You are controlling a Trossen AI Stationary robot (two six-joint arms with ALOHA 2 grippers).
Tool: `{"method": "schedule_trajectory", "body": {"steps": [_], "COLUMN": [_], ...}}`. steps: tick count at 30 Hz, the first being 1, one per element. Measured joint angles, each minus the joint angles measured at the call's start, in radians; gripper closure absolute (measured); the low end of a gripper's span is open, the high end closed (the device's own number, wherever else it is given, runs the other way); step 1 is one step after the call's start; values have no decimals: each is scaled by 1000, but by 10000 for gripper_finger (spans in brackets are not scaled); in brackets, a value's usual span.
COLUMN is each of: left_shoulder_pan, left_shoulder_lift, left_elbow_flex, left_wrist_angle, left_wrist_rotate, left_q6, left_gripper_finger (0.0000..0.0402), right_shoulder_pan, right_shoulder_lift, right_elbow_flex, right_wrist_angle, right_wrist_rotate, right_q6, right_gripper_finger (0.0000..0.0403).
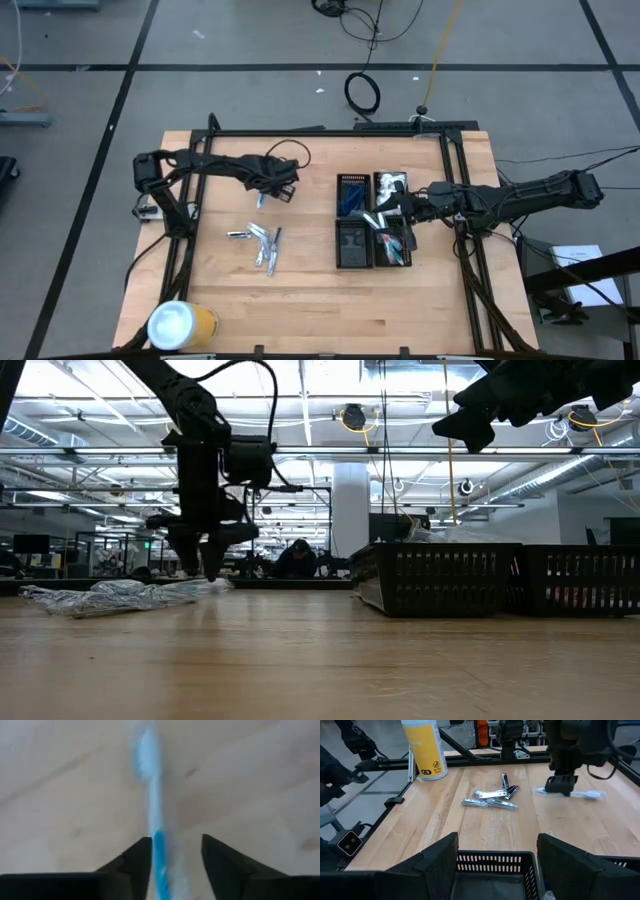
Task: Pick & Place Travel size toiletries
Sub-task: Put the blue toothbrush into the bottom right black basket
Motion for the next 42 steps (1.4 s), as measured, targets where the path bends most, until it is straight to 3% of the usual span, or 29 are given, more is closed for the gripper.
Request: {"method": "schedule_trajectory", "body": {"steps": [6,12,19,27,32,35,39,42], "left_shoulder_pan": [34,89,105,104,71,20,-87,-184], "left_shoulder_lift": [0,-7,-8,-13,-74,-172,-261,-315], "left_elbow_flex": [-20,-127,-149,-153,-119,-73,-47,-34], "left_wrist_angle": [-105,25,63,125,164,235,424,658], "left_wrist_rotate": [56,219,271,292,260,230,174,136], "left_q6": [-72,-58,-43,57,95,149,267,427], "left_gripper_finger": [162,158,220,384,393,394,397,396], "right_shoulder_pan": [0,0,0,0,-1,-2,-2,-2], "right_shoulder_lift": [0,0,0,0,0,0,0,0], "right_elbow_flex": [0,0,0,0,0,0,0,0], "right_wrist_angle": [-1,-9,-19,-16,-16,-15,4,14], "right_wrist_rotate": [0,0,0,0,5,6,9,29], "right_q6": [-4,-7,-7,-7,-11,-11,-28,-54], "right_gripper_finger": [147,147,147,147,147,147,147,147]}}
